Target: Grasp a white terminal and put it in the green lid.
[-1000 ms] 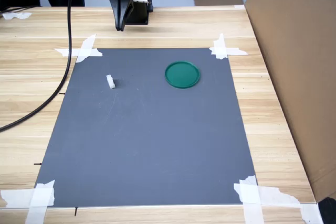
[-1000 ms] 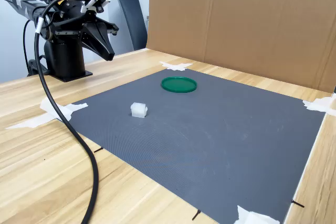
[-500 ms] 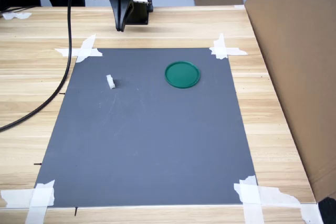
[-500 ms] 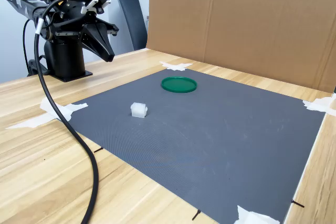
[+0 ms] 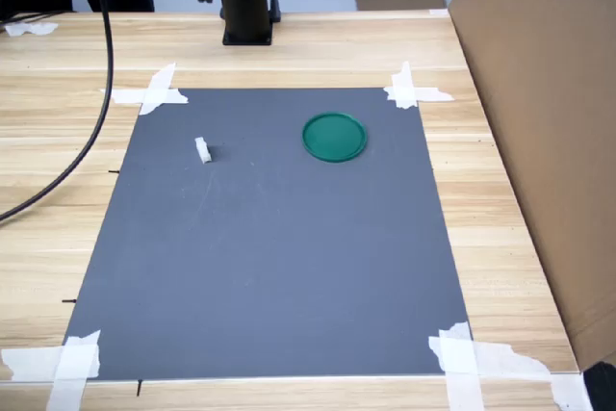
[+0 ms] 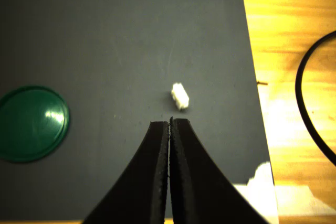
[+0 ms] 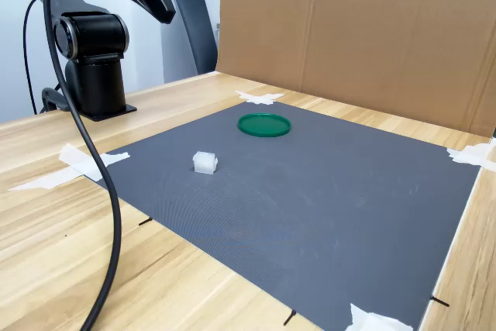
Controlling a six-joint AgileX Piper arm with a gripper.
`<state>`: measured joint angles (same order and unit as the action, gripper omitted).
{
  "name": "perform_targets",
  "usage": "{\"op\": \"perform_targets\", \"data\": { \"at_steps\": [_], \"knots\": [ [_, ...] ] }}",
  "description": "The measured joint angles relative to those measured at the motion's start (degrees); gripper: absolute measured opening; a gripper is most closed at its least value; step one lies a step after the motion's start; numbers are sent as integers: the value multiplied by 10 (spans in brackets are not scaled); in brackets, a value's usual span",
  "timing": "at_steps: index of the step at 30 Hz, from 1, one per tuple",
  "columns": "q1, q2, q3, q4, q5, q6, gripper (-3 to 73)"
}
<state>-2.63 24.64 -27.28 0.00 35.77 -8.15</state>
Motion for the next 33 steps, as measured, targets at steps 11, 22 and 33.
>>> {"op": "perform_targets", "data": {
  "at_steps": [11, 22, 33],
  "knots": [
    [0, 112, -155, -5, 227, -9, -28],
    [0, 245, -303, 5, 356, -65, -28],
    [0, 401, -427, 15, 356, -131, -28]
  ]
}}
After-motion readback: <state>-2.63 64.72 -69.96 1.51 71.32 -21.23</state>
